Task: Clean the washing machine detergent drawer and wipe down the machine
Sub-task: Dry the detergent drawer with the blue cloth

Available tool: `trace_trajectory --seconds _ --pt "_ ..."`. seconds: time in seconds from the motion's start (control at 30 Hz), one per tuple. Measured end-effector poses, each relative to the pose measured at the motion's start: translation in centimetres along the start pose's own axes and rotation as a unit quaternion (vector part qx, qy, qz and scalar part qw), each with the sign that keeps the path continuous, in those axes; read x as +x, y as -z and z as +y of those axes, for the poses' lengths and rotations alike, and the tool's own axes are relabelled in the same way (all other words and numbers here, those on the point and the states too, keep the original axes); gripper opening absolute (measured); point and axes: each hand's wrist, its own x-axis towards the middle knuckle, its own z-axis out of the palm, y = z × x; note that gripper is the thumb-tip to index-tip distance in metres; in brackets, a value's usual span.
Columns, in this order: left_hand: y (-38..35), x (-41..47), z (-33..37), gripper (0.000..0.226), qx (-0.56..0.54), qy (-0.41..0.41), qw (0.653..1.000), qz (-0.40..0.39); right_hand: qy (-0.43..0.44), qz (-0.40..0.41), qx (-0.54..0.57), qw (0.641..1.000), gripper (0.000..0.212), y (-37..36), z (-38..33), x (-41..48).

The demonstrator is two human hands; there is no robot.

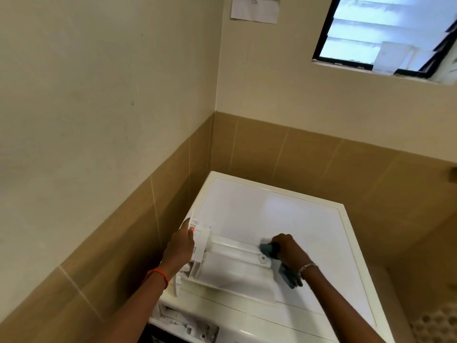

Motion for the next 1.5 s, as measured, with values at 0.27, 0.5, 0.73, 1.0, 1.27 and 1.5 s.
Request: trace_trajectory --seconds 0.27,0.5,0.73,1.0,1.27,1.5 --pt "0.4 -1.0 0.6 0.044 -0.014 -0.011 1.000 0.008 -0.025 0.098 0.098 0.990 0.026 4.9 -2.7 0.6" --pt "0.3 -1.0 0.2 0.046 -0.004 0.006 1.000 0.003 0.109 -0.103 0.070 0.986 0.035 -0.7 -10.0 3.6" --pt "0.1 -0.8 -0.2 0.045 0.013 0.010 1.000 0.004 0.061 -0.065 0.059 0.994 0.038 -5.2 -10.7 4.5" --pt "0.0 -0.5 -0.3 0.041 -0.014 0.025 1.000 0.001 -0.002 -0.030 0.107 0.994 0.025 -4.4 -5.7 2.7" --pt "1.2 -0.9 0.0 0.044 -0.100 0.024 0.993 -0.054 -0.161 0.071 0.226 0.958 0.038 -3.0 -1.8 2.0" --pt "2.1 -2.3 1.7 0.049 -0.256 0.084 0.960 -0.069 -0.117 0.214 0.350 0.904 0.041 0.2 -6.9 0.7"
